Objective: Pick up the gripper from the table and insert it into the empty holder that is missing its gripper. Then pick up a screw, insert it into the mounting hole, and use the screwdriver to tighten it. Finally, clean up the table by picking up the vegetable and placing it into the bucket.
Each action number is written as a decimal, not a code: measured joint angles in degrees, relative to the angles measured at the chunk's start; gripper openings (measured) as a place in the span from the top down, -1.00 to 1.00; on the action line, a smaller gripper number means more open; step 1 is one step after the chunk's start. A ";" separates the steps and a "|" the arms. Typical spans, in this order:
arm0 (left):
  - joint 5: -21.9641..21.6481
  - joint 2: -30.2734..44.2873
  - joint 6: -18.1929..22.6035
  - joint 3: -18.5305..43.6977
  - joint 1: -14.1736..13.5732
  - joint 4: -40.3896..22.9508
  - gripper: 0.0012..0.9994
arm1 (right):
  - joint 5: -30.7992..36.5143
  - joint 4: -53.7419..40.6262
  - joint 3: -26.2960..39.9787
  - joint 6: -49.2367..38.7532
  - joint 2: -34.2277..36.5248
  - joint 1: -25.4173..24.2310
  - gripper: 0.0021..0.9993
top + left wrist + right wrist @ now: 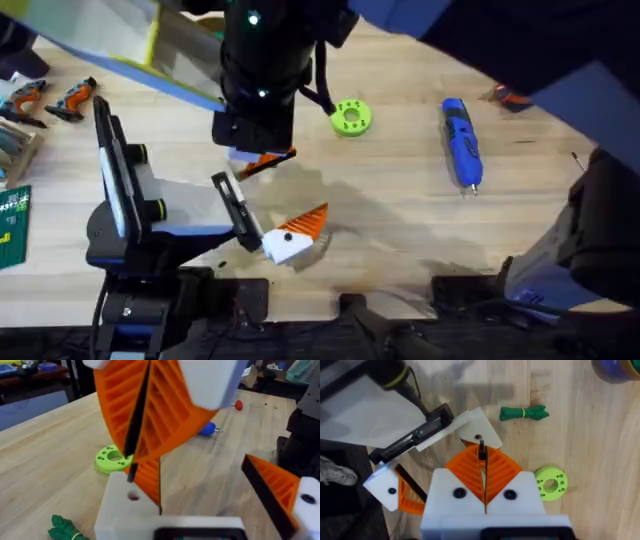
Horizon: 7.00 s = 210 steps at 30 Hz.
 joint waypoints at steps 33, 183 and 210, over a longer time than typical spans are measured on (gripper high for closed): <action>0.00 0.02 0.02 0.00 0.00 0.00 -0.97 | 0.00 -0.61 0.00 0.00 0.88 0.26 0.99; 0.35 0.02 -0.66 0.00 0.00 -0.09 -0.97 | -3.47 0.69 0.68 3.91 3.98 -0.68 0.99; 0.35 0.07 -1.12 0.00 0.00 -0.13 -0.97 | -3.49 -0.52 0.68 3.89 4.83 -0.98 0.99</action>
